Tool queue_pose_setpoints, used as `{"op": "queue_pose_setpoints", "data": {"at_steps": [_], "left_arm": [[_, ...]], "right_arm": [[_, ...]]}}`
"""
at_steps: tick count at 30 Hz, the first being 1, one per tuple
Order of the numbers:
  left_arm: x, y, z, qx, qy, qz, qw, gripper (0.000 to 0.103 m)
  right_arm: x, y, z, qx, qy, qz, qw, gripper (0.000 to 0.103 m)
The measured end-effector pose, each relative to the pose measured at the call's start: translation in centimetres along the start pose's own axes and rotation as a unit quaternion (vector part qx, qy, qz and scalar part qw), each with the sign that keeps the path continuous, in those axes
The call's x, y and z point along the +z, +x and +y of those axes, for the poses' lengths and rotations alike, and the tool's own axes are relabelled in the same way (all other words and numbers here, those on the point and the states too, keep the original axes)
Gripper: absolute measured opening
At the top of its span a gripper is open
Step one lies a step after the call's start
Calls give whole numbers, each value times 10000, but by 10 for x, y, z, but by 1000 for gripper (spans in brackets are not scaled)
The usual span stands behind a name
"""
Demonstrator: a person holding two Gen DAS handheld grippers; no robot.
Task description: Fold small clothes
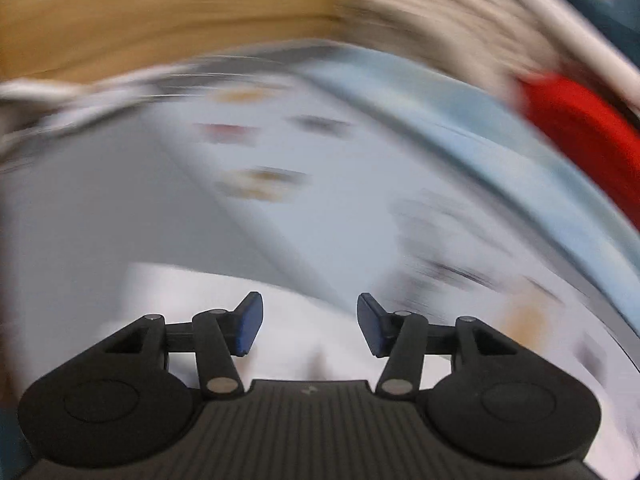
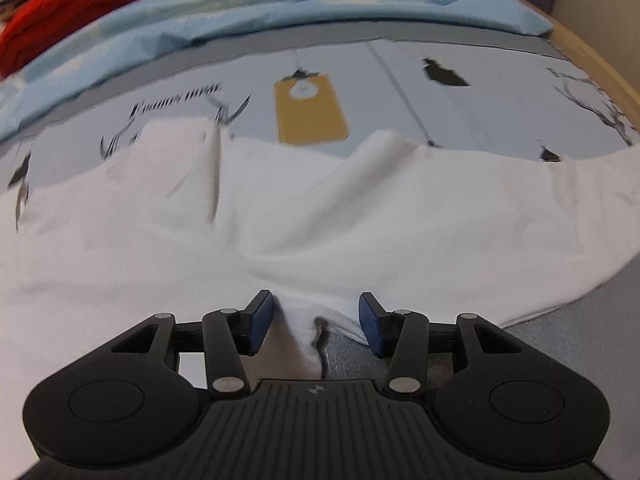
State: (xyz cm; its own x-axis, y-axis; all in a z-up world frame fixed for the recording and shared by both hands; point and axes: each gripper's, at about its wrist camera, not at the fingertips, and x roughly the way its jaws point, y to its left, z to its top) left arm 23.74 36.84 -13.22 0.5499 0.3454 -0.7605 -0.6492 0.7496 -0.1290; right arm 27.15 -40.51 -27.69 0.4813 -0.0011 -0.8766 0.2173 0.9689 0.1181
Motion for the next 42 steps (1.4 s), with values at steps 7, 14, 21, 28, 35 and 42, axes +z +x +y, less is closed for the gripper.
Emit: {"op": "queue_pose_setpoints", "data": {"at_steps": [7, 14, 21, 28, 35, 42], "left_arm": [[-69, 38, -147, -1515, 2029, 367, 9667, 76], [-102, 68, -204, -1647, 2702, 235, 9483, 84], [-105, 100, -233, -1625, 3430, 120, 9251, 0], [-85, 103, -241, -1549, 3162, -491, 9347, 0], [-79, 115, -238, -2793, 2918, 704, 9121, 63], [-88, 118, -258, -2400, 3729, 115, 8962, 3]], "right_arm": [[11, -10, -8, -6, 288, -800, 9964, 48], [34, 17, 17, 397, -115, -1048, 9936, 49], [39, 61, 75, 395, -1237, -818, 9882, 9], [62, 69, 83, 253, -711, -1212, 9898, 0], [51, 67, 79, 212, -868, -975, 9912, 11], [39, 65, 69, 244, -981, -1040, 9894, 27]]}}
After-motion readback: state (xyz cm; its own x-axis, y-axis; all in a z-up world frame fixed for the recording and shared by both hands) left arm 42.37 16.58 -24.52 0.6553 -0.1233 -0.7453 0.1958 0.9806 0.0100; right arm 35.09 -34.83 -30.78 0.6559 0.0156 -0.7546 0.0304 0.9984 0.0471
